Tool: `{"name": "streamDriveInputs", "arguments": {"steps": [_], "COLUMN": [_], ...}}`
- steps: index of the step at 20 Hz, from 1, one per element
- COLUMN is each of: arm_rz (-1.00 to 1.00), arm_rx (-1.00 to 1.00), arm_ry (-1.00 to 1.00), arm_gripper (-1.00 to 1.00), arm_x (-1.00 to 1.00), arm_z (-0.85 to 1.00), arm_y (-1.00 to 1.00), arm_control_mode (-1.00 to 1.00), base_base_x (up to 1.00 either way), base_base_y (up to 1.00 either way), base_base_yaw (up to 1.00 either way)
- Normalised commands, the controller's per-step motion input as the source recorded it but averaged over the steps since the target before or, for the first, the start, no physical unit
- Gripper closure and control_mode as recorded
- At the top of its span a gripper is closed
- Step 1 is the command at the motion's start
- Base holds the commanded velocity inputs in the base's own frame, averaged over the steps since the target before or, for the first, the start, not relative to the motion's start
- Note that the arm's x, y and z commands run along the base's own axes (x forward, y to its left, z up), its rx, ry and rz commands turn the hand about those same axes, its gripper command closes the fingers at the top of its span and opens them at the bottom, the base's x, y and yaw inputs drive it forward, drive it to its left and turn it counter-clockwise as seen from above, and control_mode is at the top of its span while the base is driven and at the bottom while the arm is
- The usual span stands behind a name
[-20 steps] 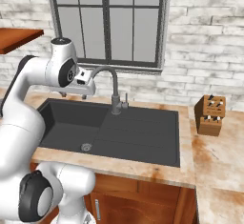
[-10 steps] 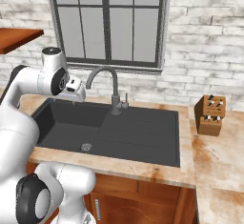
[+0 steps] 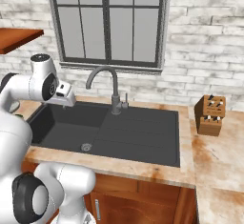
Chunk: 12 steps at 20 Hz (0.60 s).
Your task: Pick the pan and sponge and place them into the sink. Then turn on the water.
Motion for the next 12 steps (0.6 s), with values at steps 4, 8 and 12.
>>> {"name": "streamDriveInputs", "arguments": {"steps": [4,8,12], "arm_rz": [0.0,0.0,0.0], "arm_rx": [0.0,0.01,0.02], "arm_ry": [0.0,0.0,0.0], "arm_gripper": [-1.0,-1.0,-1.0], "arm_x": [0.0,0.0,0.0], "arm_z": [-0.33,-0.36,-0.32], "arm_y": [0.41,0.44,0.45], "arm_control_mode": [-1.0,-1.0,-1.0], "base_base_x": [0.0,0.0,0.0], "base_base_y": [0.0,0.0,0.0], "base_base_yaw": [0.0,0.0,0.0]}}
